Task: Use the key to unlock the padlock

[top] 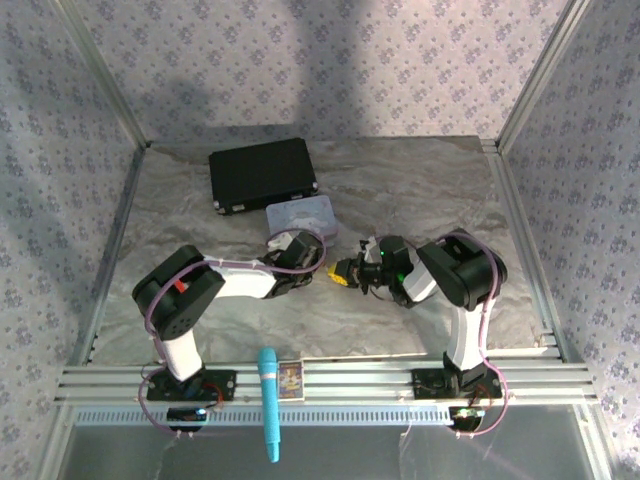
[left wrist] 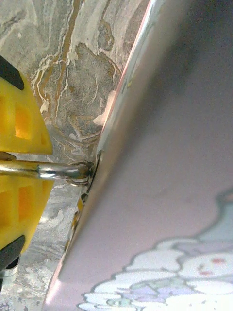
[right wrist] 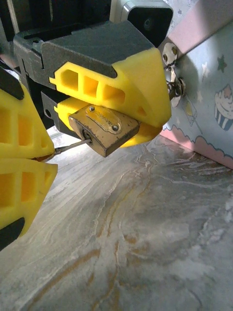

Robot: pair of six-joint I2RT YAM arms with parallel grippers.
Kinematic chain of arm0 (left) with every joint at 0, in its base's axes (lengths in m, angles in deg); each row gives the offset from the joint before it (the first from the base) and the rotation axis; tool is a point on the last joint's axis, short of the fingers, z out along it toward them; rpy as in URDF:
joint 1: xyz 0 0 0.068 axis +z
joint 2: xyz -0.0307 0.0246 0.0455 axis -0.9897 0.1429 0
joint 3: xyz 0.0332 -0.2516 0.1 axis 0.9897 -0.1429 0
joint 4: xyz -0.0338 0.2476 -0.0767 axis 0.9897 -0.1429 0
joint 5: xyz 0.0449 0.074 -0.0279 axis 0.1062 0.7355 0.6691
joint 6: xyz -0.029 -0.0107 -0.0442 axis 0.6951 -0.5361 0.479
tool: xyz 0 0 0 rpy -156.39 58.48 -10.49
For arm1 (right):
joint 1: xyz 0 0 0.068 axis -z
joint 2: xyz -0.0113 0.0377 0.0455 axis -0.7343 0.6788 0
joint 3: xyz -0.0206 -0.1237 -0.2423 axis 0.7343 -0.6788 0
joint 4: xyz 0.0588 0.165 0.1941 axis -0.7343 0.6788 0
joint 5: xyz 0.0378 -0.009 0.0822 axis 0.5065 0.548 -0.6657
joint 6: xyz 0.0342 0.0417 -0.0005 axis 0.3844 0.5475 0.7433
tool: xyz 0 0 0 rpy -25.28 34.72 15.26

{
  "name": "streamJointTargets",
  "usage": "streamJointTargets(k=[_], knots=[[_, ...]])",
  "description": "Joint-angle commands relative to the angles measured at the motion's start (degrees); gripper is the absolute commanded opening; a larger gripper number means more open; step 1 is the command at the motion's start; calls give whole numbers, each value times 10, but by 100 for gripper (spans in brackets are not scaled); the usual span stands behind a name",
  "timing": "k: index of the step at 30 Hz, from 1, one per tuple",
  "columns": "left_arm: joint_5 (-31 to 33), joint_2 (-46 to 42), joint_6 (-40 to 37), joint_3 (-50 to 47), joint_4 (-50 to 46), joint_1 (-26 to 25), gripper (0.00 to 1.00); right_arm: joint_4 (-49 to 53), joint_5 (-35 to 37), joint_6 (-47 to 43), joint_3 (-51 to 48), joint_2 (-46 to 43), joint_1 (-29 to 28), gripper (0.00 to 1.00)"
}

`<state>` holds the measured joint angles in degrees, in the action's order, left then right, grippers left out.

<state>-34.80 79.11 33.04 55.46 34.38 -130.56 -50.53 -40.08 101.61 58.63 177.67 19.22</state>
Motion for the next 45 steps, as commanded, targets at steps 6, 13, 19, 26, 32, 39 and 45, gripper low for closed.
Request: streamJointTargets(k=[6, 13, 19, 26, 32, 39, 45], knots=[[-42, -27, 11, -12, 14, -11, 0, -41, -6, 15, 18, 11, 25, 0], [-45, -20, 16, -18, 39, -13, 0, -66, -12, 44, 29, 15, 12, 0], [-52, -28, 10, -16, 64, -13, 0, -88, -19, 69, 35, 20, 12, 0], [-71, -31, 14, -37, 133, -14, 0, -95, -48, 84, 55, 46, 35, 0], [-82, -39, 16, -35, 125, -15, 0, -102, -56, 92, 72, 60, 39, 0], [-96, -33, 18, -36, 134, -15, 0, -118, -73, 106, 87, 71, 42, 0], [-102, -36, 14, -32, 118, -16, 0, -119, -91, 106, 93, 82, 54, 0]])
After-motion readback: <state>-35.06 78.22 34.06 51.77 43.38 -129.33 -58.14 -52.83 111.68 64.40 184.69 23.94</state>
